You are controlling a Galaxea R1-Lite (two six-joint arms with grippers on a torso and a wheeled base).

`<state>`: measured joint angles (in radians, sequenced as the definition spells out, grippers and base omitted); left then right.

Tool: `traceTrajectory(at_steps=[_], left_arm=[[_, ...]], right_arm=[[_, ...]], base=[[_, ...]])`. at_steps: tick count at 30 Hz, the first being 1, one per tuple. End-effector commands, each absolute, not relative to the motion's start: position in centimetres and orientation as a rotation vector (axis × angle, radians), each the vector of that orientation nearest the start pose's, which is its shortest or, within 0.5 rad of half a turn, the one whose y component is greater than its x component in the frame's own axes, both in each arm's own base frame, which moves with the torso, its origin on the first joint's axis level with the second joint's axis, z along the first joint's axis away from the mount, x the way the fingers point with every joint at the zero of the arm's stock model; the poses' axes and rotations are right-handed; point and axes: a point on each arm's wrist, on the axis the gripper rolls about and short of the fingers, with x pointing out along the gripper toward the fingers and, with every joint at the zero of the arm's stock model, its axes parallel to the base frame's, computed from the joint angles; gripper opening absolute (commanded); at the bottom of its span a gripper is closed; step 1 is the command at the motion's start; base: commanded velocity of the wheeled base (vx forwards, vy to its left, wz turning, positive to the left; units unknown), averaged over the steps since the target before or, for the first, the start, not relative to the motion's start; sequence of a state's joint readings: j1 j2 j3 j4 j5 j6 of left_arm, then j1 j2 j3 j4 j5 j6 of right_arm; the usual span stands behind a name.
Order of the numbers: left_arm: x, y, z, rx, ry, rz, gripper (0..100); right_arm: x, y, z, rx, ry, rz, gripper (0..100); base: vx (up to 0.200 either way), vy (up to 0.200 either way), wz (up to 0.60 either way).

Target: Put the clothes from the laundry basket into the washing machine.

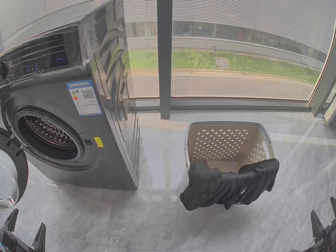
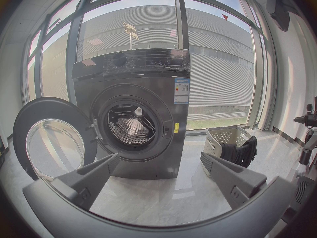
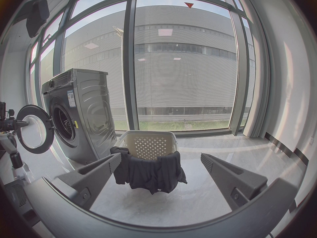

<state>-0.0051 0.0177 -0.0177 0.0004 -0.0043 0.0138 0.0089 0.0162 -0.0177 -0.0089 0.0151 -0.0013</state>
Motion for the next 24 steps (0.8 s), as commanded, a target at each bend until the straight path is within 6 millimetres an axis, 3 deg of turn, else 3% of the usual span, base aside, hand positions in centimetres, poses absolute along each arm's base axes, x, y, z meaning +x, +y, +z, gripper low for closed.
traceTrajectory(at_steps=[1,12,24], left_arm=[[-2.3,0.0,7.63,0.014,-0.003,-0.008,100],[-2.3,0.0,7.63,0.014,-0.003,-0.011,100],[-2.3,0.0,7.63,0.014,-0.003,-0.009,100]], right_arm=[[-2.28,0.01,7.64,-0.002,-0.009,0.025,100],[-2.28,0.01,7.64,-0.002,-0.009,0.025,100],[-2.28,0.01,7.64,-0.002,-0.009,0.025,100]], base=[[0.0,0.0,0.0],[0.0,0.0,0.0],[0.0,-0.2,0.0]])
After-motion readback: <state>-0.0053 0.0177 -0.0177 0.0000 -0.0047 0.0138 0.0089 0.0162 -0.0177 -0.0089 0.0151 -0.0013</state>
